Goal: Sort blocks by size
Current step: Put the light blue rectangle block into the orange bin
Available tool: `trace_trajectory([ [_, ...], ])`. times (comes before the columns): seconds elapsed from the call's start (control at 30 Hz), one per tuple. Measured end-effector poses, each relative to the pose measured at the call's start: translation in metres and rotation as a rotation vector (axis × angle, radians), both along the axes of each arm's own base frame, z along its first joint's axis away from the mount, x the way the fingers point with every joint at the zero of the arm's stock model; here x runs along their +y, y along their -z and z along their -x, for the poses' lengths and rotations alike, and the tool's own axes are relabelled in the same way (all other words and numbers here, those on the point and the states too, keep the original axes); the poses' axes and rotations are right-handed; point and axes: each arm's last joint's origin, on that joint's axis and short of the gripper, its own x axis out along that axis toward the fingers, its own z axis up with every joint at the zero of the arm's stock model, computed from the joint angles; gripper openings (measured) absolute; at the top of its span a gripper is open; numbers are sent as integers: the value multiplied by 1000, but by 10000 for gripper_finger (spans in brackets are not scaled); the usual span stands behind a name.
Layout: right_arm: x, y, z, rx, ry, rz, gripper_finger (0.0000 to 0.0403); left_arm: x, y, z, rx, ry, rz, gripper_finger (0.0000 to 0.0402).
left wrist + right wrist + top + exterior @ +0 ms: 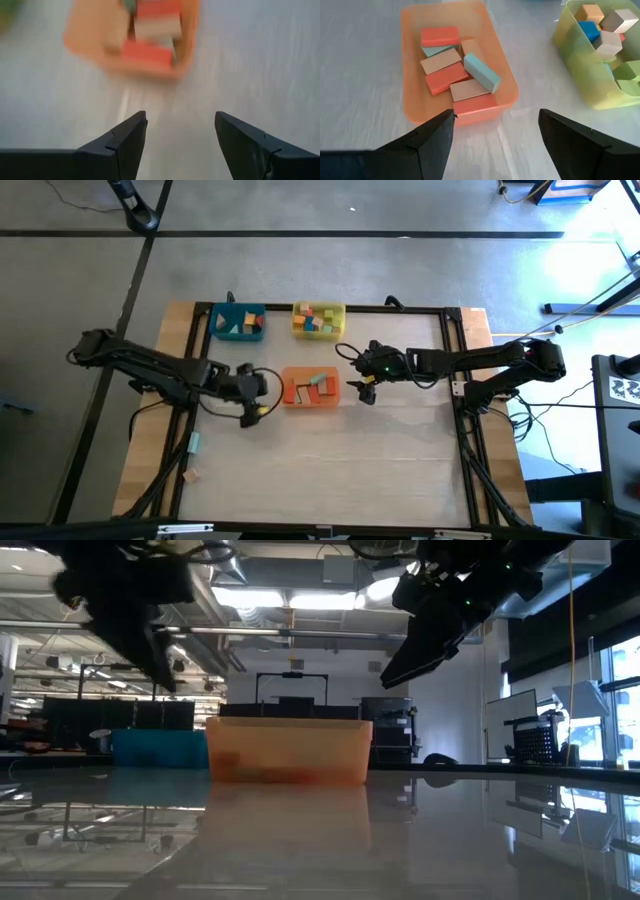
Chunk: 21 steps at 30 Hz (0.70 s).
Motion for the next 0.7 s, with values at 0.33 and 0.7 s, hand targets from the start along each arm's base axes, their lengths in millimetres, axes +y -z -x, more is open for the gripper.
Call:
trace_trajectory([
  [0.33, 0, -1, -1, -15, 1, -1, 289, -49, 14, 48, 392, -339, 330, 224],
  [0.7, 2, -1, -1, -23, -38, -37, 289, -79, 39, 72, 728, -885, 477, 224],
])
